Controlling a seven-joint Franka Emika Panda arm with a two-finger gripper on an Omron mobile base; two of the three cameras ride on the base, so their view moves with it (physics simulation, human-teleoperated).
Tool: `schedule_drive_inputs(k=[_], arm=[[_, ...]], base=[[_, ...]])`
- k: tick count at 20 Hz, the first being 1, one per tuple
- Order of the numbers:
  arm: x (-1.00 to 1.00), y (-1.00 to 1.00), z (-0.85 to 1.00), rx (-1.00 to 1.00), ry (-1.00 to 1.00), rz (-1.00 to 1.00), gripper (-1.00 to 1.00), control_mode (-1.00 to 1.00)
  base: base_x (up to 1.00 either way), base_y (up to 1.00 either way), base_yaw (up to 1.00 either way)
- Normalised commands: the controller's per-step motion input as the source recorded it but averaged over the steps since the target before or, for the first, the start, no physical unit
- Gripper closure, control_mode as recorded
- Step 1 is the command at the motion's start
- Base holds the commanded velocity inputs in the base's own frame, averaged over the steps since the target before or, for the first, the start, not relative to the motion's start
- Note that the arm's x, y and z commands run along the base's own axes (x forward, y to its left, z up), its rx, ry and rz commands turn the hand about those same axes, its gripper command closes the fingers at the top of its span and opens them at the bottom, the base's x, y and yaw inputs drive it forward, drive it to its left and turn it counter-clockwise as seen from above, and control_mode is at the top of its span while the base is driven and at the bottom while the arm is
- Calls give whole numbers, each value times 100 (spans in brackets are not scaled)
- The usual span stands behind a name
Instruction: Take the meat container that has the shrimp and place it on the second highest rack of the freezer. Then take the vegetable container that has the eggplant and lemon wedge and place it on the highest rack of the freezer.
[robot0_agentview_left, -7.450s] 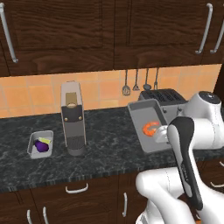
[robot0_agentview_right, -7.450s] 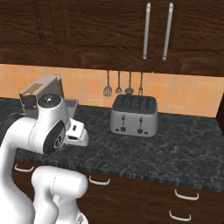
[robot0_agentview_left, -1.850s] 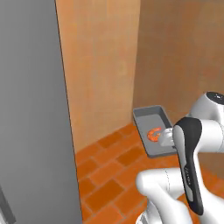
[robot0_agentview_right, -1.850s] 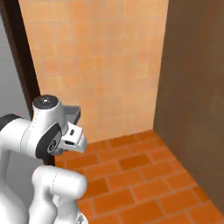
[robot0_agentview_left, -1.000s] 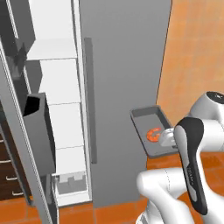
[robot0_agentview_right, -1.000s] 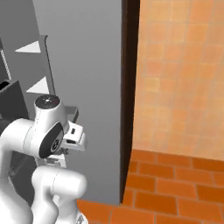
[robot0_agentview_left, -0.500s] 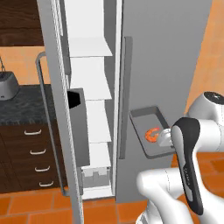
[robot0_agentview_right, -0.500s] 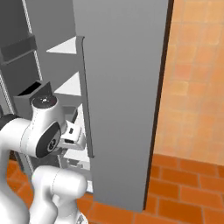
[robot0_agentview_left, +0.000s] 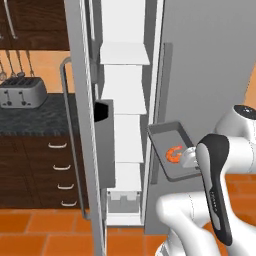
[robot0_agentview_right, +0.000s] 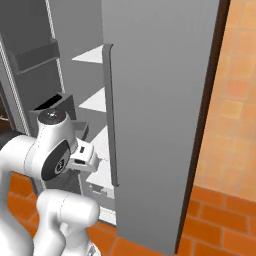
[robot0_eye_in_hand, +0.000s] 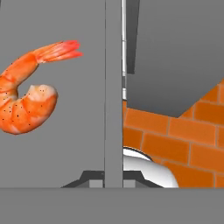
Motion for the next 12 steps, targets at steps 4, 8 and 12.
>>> schedule_drive_inputs(k=[4,8,12], arm=[[0,0,0,0,0,0,100,100],[0,0,0,0,0,0,100,100],[0,0,0,0,0,0,100,100]], base=[[32,1,19],[46,0,6],[36,5,6]])
